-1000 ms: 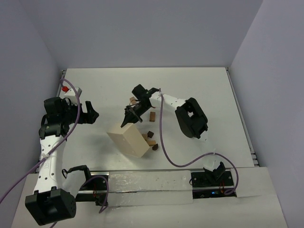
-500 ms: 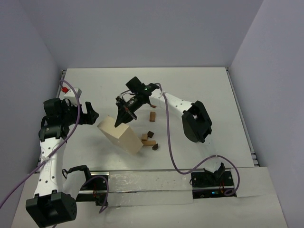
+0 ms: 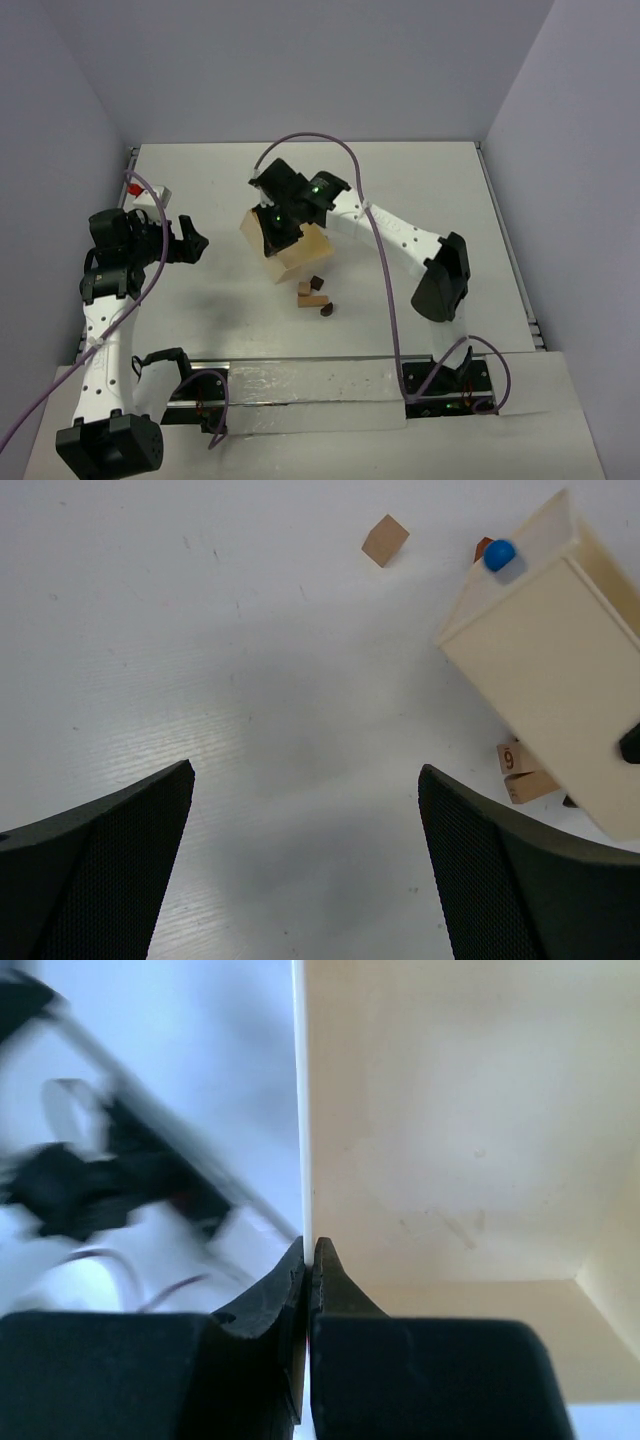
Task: Build the wood block tower
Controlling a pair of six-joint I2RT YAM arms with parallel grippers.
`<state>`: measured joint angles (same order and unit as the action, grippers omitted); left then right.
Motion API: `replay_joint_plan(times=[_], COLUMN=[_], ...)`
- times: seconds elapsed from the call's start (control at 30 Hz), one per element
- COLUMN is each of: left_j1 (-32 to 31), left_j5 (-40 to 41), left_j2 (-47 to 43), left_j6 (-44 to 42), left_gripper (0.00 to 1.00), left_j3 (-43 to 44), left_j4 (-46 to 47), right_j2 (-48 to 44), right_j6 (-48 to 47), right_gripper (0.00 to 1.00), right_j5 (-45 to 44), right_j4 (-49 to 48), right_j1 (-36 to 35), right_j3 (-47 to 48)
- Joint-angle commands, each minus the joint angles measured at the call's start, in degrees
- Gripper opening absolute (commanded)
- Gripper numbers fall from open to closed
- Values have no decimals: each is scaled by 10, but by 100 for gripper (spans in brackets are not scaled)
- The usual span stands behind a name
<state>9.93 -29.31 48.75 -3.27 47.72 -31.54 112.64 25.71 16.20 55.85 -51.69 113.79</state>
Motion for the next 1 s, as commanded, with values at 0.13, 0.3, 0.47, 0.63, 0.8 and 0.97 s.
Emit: replay_joint_plan(times=[0.13, 0.3, 0.47, 0.63, 0.8, 0.97], left_j1=[4, 4, 5, 4, 3, 3], left_j5=[-30, -36, -39, -57, -59, -58], left_j2=[-20, -25, -24, -25, -31, -32], left_j6=[4, -1, -9, -13, -15, -12], left_gripper=[99, 99, 99, 99, 99, 99], left_j3=[20, 11, 15, 15, 9, 7], left_j4=[13, 19, 23, 21, 25, 30], right_j2=[-118, -169, -138, -62, 79, 164], right_j6=[-88, -99, -155, -256, -339, -393], right_gripper=[0, 0, 0, 0, 0, 0], right_j5=[-475, -535, -417, -271, -200, -172], right_j4=[2, -23, -1, 29, 83, 90], right_j1=[-50, 20, 192, 332, 442, 497], right_j3=[-114, -161, -110, -16, 136, 224])
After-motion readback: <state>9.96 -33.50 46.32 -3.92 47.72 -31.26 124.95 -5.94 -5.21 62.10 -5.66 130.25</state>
